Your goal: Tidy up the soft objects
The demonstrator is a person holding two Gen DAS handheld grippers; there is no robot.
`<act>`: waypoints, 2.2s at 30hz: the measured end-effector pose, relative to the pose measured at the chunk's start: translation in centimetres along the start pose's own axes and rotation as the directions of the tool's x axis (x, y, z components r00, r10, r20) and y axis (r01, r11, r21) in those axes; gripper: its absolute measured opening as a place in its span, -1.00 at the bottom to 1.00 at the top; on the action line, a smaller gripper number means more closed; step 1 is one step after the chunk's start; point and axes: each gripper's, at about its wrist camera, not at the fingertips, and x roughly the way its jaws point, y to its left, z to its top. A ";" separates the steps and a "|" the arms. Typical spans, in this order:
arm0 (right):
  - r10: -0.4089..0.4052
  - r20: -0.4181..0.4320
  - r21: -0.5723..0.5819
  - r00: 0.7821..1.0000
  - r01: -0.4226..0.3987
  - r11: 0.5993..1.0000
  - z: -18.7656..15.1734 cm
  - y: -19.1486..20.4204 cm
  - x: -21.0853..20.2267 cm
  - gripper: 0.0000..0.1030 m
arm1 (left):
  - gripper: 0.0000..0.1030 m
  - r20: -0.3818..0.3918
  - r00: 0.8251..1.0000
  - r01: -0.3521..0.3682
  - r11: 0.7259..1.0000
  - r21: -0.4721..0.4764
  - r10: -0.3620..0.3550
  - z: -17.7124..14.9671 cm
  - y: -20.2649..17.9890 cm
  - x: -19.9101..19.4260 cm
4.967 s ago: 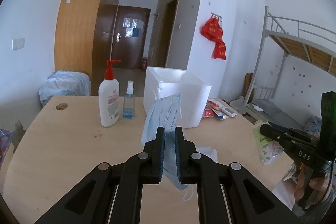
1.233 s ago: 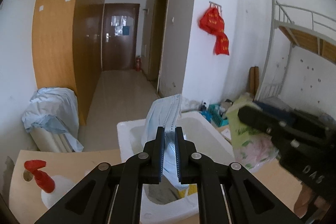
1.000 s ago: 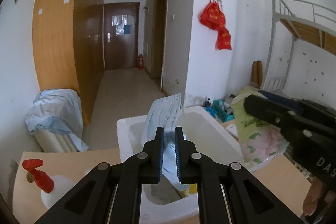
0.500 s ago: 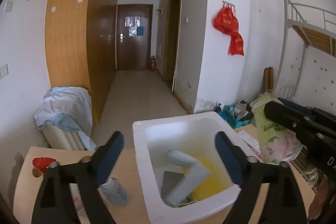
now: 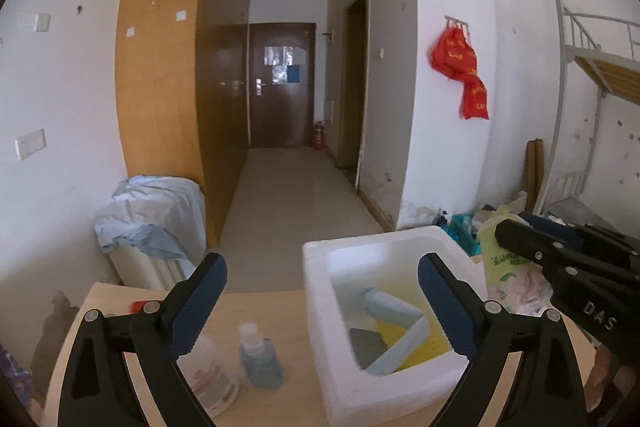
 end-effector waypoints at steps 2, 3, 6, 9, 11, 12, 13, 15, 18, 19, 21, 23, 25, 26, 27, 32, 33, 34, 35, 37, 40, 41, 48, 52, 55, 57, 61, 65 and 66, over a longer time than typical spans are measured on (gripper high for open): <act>0.006 -0.005 0.000 1.000 -0.006 1.000 0.0 0.2 0.1 -0.46 | 0.88 0.005 1.000 -0.010 1.000 -0.005 0.010 0.1 0.8 -0.7; 0.010 -0.007 0.000 1.000 -0.010 1.000 -0.1 0.3 0.3 -0.46 | 0.88 0.008 1.000 -0.015 1.000 -0.010 0.015 0.2 1.1 -0.9; 0.016 -0.018 -0.001 1.000 -0.016 1.000 -0.3 0.7 0.6 -0.46 | 0.88 0.015 1.000 -0.024 0.999 -0.025 0.024 0.1 1.9 -1.5; 0.023 -0.027 0.006 0.999 -0.023 1.000 -0.3 0.8 0.8 -0.46 | 0.88 0.024 0.999 -0.029 0.999 -0.035 0.029 0.1 2.5 -2.1; 0.025 -0.034 0.008 0.999 -0.025 1.000 -0.4 1.0 1.2 -0.46 | 0.88 0.045 0.998 -0.040 0.998 -0.043 0.042 0.3 2.8 -2.6; 0.026 -0.045 0.007 0.999 -0.025 1.000 -0.5 1.1 1.5 -0.46 | 0.92 0.055 0.997 -0.047 0.997 -0.053 0.050 0.3 2.9 -2.8; 0.028 -0.048 0.009 0.998 -0.027 1.000 -0.5 1.0 1.8 -0.46 | 0.95 0.065 0.996 -0.051 0.996 -0.067 0.055 0.4 3.2 -3.1; 0.030 -0.057 0.010 0.998 -0.029 1.000 -0.7 1.1 2.2 -0.46 | 0.96 0.070 0.996 -0.051 0.996 -0.072 0.056 0.4 3.3 -3.3; 0.026 -0.069 0.003 0.997 -0.026 1.000 -1.0 1.2 2.7 -0.46 | 0.96 0.076 0.995 -0.051 0.996 -0.076 0.057 0.5 3.5 -3.6; 0.025 -0.072 0.001 0.997 -0.025 1.000 -1.1 1.2 2.8 -0.46 | 0.96 0.076 0.996 -0.050 0.996 -0.076 0.056 0.3 3.4 -3.7; 0.029 -0.077 0.000 0.997 -0.029 1.000 -1.1 1.1 3.0 -0.46 | 0.96 0.076 0.996 -0.047 0.996 -0.074 0.052 0.3 3.4 -3.8; 0.029 -0.079 -0.002 0.996 -0.029 1.000 -1.1 1.2 3.0 -0.46 | 0.96 0.078 0.996 -0.047 0.996 -0.071 0.053 0.3 3.5 -3.8; 0.027 -0.075 0.001 0.997 -0.027 1.000 -1.1 1.2 3.0 -0.46 | 0.96 0.079 0.995 -0.049 0.996 -0.071 0.055 0.3 3.6 -3.8; 0.025 -0.078 0.001 0.997 -0.025 1.000 -1.1 1.2 3.1 -0.46 | 0.96 0.082 0.995 -0.049 0.996 -0.077 0.055 0.3 3.6 -3.9; 0.031 -0.081 0.003 0.996 -0.031 1.000 -1.1 1.1 3.1 -0.46 | 0.96 0.082 0.995 -0.050 0.995 -0.081 0.057 0.3 3.6 -3.9; 0.041 -0.088 0.002 0.995 -0.041 0.999 -1.1 1.4 3.2 -0.37 | 0.96 0.079 0.995 -0.050 0.995 -0.087 0.057 0.3 3.8 -4.0; 0.044 -0.089 0.004 0.995 -0.044 0.999 -1.1 1.3 3.2 -0.31 | 0.96 0.077 0.996 -0.048 0.995 -0.085 0.055 0.3 3.7 -3.9; 0.048 -0.087 0.009 0.995 -0.047 0.999 -1.0 1.1 3.1 -0.14 | 0.96 0.073 0.996 -0.047 0.996 -0.080 0.053 0.4 3.7 -4.0; 0.049 -0.080 0.019 0.996 -0.047 0.999 -1.0 1.0 3.0 0.08 | 0.96 0.073 0.996 -0.046 0.996 -0.079 0.052 0.4 3.7 -4.0; 0.039 -0.070 0.021 0.997 -0.038 0.999 -1.0 0.8 2.8 0.27 | 0.96 0.074 0.996 -0.045 0.996 -0.080 0.051 0.4 3.8 -4.1; 0.039 -0.068 0.026 0.997 -0.038 0.999 -1.0 0.7 2.7 0.31 | 0.96 0.077 0.996 -0.045 0.996 -0.080 0.051 0.6 3.9 -4.4; 0.036 -0.067 0.029 0.997 -0.035 0.999 -0.9 0.6 2.7 0.34 | 0.96 0.076 0.996 -0.043 0.996 -0.082 0.050 0.6 3.9 -4.3; 0.042 -0.065 0.037 0.997 -0.039 0.999 -0.9 0.7 2.8 0.67 | 0.96 0.076 0.996 -0.043 0.995 -0.085 0.050 0.6 4.0 -4.4; 0.033 -0.061 0.024 0.998 -0.032 0.999 -1.0 0.7 2.7 1.00 | 0.97 0.076 0.996 -0.046 0.995 -0.087 0.053 0.7 3.9 -4.5; 0.019 -0.065 0.009 0.998 -0.018 1.000 -1.0 1.0 2.6 1.00 | 0.99 0.075 0.996 -0.049 0.995 -0.087 0.056 0.7 4.0 -4.6; 0.012 -0.062 0.000 0.998 -0.012 1.000 -0.9 1.1 2.5 1.00 | 0.99 0.078 0.996 -0.045 0.995 -0.092 0.052 0.7 4.0 -4.6; 0.012 -0.064 -0.003 0.998 -0.012 1.000 -1.0 0.9 1.8 1.00 | 0.99 0.083 0.995 -0.049 0.996 -0.077 0.055 0.6 3.9 -4.8; 0.001 -0.066 -0.003 0.998 -0.001 1.000 -1.3 0.8 0.6 1.00 | 0.99 0.078 0.995 -0.060 0.995 -0.080 0.067 0.2 4.2 -5.0; -0.003 -0.063 0.001 0.998 0.003 1.000 -1.3 0.7 0.1 1.00 | 0.99 0.074 0.995 -0.055 0.995 -0.084 0.061 0.1 4.1 -5.1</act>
